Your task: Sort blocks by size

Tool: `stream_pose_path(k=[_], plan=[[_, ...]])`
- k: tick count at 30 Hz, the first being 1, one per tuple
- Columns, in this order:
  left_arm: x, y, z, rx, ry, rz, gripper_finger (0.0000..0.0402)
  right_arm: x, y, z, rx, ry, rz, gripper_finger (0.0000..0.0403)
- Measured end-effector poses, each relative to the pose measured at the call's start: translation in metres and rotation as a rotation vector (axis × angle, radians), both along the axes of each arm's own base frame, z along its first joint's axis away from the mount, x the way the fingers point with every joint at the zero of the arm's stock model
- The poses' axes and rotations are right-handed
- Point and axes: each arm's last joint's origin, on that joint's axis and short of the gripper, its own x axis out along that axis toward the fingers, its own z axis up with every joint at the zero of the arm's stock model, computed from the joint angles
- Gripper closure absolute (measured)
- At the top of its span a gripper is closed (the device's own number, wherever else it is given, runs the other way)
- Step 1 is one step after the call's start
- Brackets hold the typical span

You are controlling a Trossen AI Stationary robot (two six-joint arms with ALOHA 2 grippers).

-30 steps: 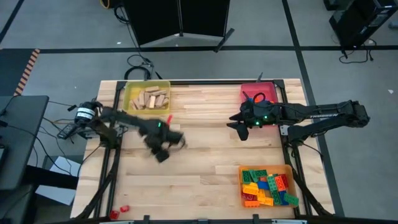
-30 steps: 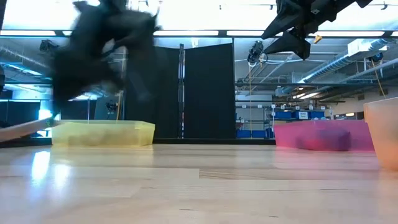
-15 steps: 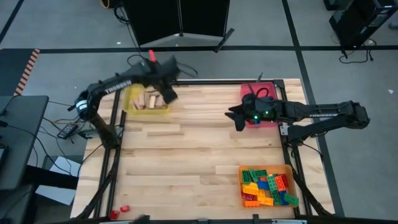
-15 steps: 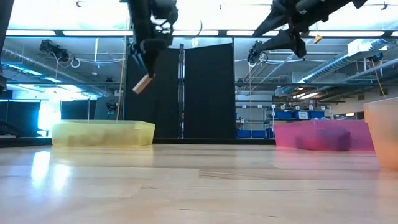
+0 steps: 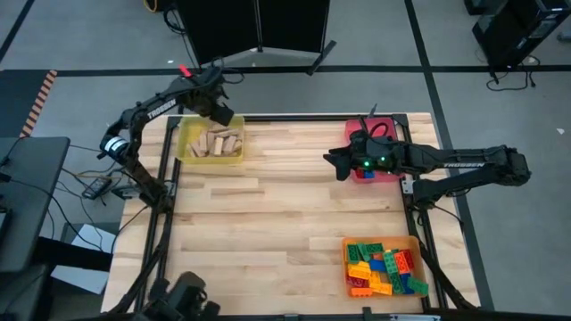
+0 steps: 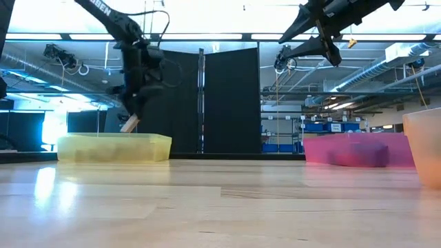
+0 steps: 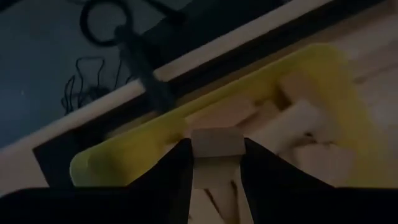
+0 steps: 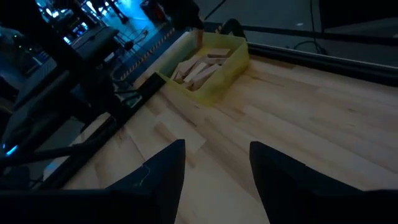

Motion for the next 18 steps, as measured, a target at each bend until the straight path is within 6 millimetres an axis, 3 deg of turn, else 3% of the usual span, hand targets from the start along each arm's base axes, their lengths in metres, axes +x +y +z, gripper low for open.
stream_pose_path(k=[8,18], plan=[[-0.027,0.004,-0.029,-0.032,0.096,0.117,0.0281,0.0,-0.001,0.0,0.011,-0.007,-0.027,0.0211],[-0.027,0.004,-0.031,-0.03,0.086,0.139,0.0239,0.0,-0.001,0.0,0.011,-0.007,-0.028,0.0212]])
